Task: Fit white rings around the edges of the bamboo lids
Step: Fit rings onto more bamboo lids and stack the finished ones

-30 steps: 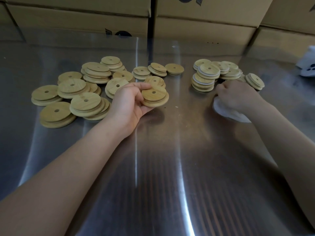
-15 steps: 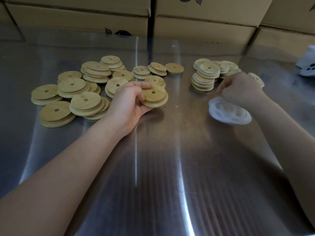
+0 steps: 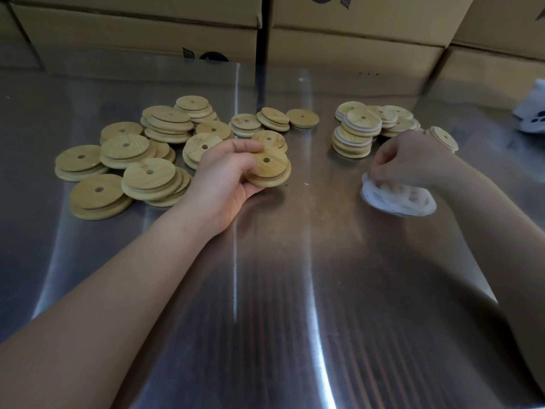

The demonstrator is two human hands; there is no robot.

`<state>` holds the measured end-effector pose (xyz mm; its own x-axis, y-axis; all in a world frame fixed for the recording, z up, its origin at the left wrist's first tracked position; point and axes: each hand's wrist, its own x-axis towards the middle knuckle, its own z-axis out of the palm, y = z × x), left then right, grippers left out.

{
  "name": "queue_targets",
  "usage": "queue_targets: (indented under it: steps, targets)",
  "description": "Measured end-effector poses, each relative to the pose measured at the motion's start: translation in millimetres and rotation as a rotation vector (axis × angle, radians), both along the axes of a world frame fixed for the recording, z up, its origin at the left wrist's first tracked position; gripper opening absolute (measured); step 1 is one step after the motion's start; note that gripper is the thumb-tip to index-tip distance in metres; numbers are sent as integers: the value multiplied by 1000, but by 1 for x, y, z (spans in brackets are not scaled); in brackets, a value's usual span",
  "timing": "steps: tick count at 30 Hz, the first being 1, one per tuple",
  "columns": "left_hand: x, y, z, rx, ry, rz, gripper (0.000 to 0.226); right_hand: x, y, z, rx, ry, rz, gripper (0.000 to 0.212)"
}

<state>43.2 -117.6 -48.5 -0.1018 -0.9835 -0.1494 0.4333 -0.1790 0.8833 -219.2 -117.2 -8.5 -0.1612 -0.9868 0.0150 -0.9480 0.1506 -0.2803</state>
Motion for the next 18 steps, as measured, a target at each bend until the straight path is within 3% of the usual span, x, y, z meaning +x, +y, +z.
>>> queue_targets:
  steps: [9,14,18]
  targets:
    - [2,-1,-1,-24,33,-12,49,-3,1,6,85,6,45,4]
    - [2,0,-1,-36,13,-44,50,0,1,7,57,48,81,6]
    - [3,-1,-3,-65,-28,-103,43,2,3,8,23,-37,94,10]
